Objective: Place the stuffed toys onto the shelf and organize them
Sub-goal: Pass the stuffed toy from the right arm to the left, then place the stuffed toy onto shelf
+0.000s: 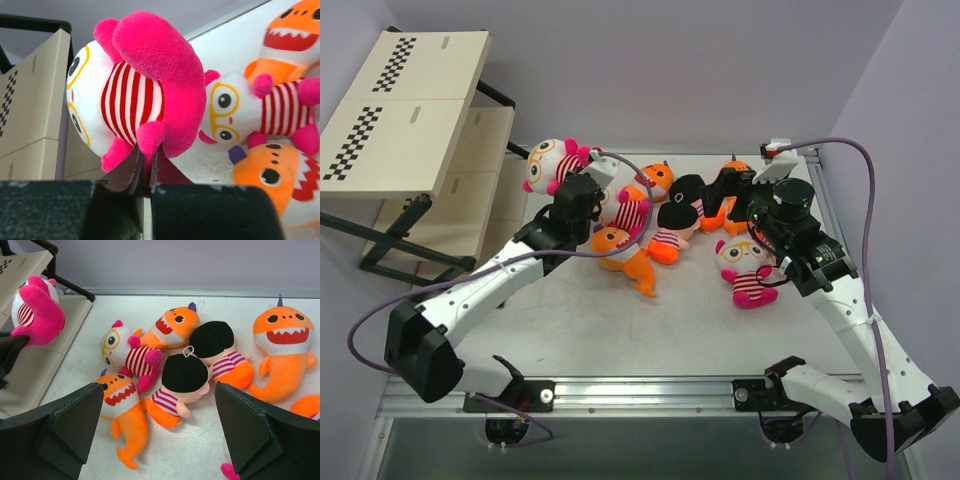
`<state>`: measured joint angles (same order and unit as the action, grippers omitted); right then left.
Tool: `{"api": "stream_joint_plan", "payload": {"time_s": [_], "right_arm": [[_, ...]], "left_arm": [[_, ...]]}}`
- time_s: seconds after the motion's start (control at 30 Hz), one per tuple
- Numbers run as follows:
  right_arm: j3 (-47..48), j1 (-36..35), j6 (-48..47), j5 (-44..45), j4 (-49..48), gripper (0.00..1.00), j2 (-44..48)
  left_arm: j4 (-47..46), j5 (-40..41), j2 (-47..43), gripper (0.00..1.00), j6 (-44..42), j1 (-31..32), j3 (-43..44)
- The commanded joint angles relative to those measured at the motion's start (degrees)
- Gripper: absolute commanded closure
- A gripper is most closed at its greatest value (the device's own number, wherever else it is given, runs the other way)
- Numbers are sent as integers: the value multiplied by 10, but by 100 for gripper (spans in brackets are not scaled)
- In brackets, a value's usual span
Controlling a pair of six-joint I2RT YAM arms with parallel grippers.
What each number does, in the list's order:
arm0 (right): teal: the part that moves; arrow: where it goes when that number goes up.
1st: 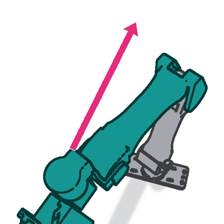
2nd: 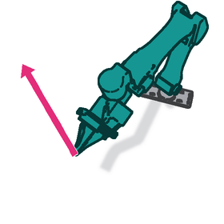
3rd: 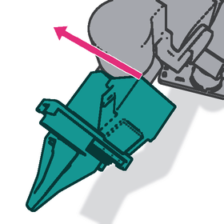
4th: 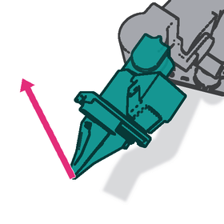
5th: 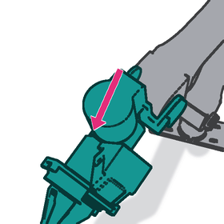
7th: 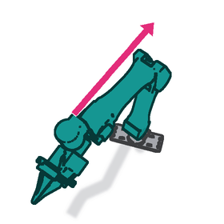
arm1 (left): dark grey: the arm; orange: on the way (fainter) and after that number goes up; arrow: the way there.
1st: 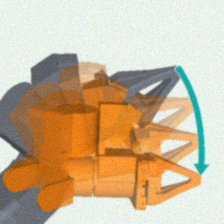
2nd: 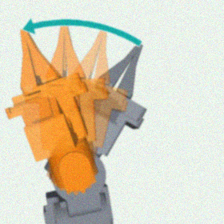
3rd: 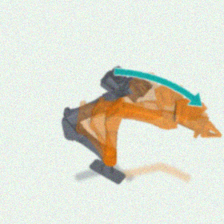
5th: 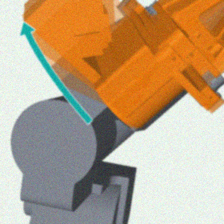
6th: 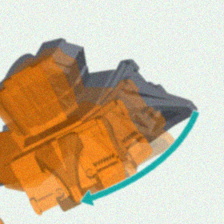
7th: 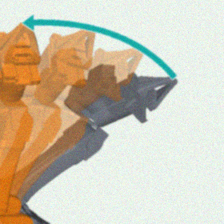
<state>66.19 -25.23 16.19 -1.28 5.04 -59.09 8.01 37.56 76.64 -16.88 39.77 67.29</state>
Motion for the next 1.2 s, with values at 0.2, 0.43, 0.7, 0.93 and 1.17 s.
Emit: {"api": "stream_joint_plan", "payload": {"time_s": [0.2,0.43,0.7,0.93,1.17], "right_arm": [[-28,10,-19,-1,-18,1,24],[-42,14,-37,-7,-20,1,33],[-68,17,-60,-14,-39,0,57],[-81,21,-73,-19,-42,0,62],[-88,23,-84,-15,-46,0,57]], "left_arm": [[-140,115,157,98,-40,-64,73],[-117,89,254,98,-35,-112,151],[-106,73,357,98,-53,-159,209],[-120,66,442,98,-93,-198,260],[-128,59,485,98,-128,-228,288]]}}
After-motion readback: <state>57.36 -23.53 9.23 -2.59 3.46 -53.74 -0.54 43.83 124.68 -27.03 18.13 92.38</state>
